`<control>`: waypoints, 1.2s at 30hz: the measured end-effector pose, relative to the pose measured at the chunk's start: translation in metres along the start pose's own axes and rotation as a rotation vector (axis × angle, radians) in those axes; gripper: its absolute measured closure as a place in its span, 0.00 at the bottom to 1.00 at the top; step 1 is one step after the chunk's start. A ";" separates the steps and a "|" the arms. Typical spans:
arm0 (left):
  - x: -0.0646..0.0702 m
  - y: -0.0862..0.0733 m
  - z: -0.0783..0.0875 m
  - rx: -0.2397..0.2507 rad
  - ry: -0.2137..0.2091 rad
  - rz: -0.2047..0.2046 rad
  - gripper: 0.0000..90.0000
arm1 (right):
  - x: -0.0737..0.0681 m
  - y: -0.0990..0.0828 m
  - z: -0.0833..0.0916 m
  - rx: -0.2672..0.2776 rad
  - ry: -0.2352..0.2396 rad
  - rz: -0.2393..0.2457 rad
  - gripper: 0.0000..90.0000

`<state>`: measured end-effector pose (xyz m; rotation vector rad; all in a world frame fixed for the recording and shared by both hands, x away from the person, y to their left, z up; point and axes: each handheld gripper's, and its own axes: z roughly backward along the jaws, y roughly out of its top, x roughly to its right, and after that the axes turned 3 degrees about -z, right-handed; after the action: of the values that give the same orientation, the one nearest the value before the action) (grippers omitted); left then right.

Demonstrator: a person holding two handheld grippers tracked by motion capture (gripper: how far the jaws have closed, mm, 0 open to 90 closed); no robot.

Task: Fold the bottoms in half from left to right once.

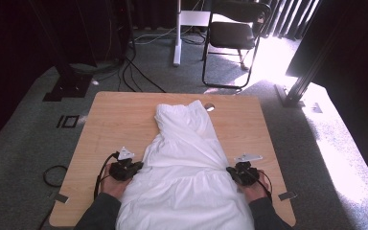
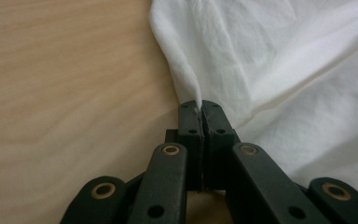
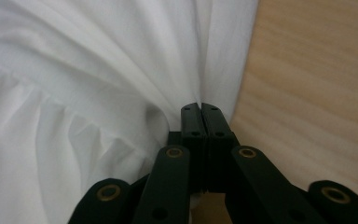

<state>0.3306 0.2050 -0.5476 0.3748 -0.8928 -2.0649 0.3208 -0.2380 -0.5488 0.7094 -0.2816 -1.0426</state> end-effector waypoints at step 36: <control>-0.012 0.060 -0.058 -0.013 -0.063 -0.004 0.67 | 0.020 0.116 -0.039 0.239 -0.114 0.014 0.98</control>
<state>0.4041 0.1640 -0.5460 0.3070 -0.9161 -2.0953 0.4310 -0.2039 -0.5040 0.8621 -0.5148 -1.0479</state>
